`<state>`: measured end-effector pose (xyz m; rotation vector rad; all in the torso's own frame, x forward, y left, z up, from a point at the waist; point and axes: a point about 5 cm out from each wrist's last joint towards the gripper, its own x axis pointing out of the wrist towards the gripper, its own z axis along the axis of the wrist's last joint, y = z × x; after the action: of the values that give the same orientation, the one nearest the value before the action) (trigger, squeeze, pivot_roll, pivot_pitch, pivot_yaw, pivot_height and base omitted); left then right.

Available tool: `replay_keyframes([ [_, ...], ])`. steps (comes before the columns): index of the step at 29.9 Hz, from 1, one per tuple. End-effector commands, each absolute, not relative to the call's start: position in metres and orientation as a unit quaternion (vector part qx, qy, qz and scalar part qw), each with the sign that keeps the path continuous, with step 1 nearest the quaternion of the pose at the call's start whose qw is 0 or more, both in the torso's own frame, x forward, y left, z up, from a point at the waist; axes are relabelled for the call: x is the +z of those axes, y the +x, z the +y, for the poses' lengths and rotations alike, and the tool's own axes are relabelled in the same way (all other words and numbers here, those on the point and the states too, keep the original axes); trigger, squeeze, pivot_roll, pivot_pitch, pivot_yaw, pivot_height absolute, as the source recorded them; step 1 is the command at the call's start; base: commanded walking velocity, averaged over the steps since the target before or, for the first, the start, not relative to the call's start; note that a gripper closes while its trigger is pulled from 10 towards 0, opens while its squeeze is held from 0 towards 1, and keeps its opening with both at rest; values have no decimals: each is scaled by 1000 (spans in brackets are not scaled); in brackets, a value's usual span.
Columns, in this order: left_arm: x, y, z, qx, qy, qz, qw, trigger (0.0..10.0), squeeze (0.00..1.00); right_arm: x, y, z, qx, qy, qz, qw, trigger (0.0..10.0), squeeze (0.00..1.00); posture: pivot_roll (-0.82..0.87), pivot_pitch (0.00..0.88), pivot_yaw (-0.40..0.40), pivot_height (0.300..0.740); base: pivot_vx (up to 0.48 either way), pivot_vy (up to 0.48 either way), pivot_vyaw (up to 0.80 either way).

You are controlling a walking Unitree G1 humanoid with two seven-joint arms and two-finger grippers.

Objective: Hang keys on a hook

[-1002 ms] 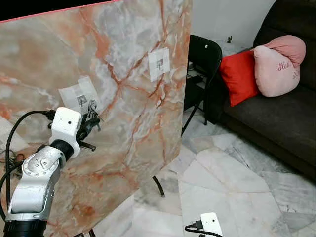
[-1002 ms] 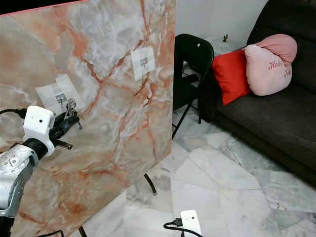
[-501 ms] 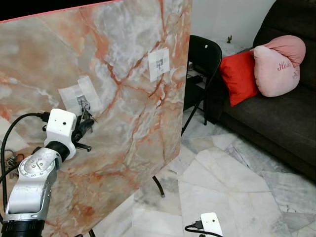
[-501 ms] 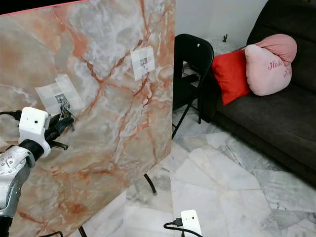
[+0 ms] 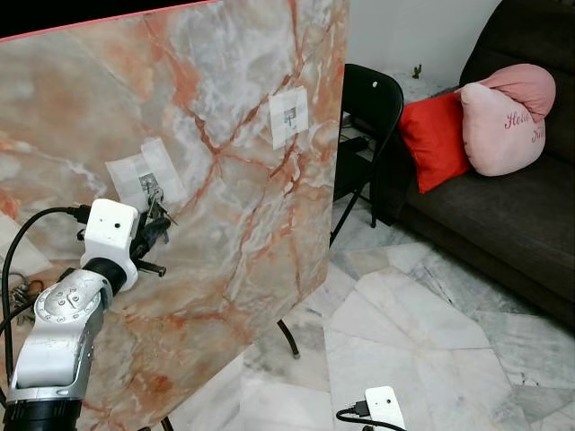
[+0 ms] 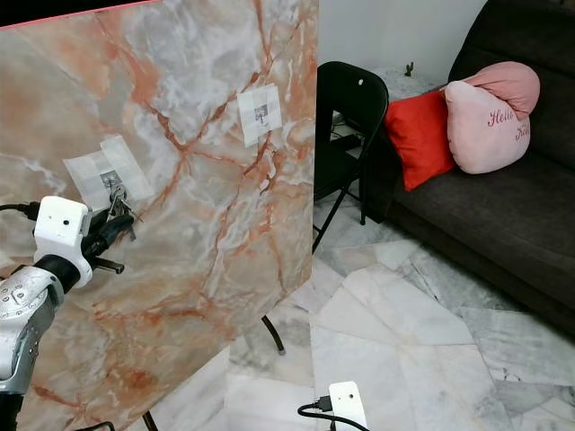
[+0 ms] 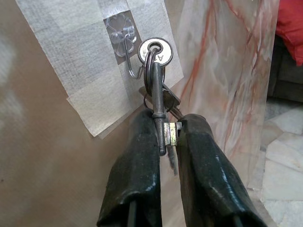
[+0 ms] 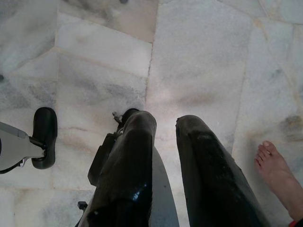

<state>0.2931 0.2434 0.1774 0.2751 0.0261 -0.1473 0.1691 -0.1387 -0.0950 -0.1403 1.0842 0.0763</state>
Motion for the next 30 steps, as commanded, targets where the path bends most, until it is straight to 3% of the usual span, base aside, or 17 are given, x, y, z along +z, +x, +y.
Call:
replay_keyframes([
  [1, 182, 296, 246, -64, 128, 2, 990, 10000, 0, -94, 171, -138, 38, -71, 510, 857, 10000, 0, 87, 0, -37, 728, 0, 0, 0],
  [30, 184, 300, 245, -64, 110, -2, 992, 10000, 0, -94, 171, -138, 39, -69, 508, 857, 10000, 0, 84, 0, -38, 728, 0, 0, 0],
])
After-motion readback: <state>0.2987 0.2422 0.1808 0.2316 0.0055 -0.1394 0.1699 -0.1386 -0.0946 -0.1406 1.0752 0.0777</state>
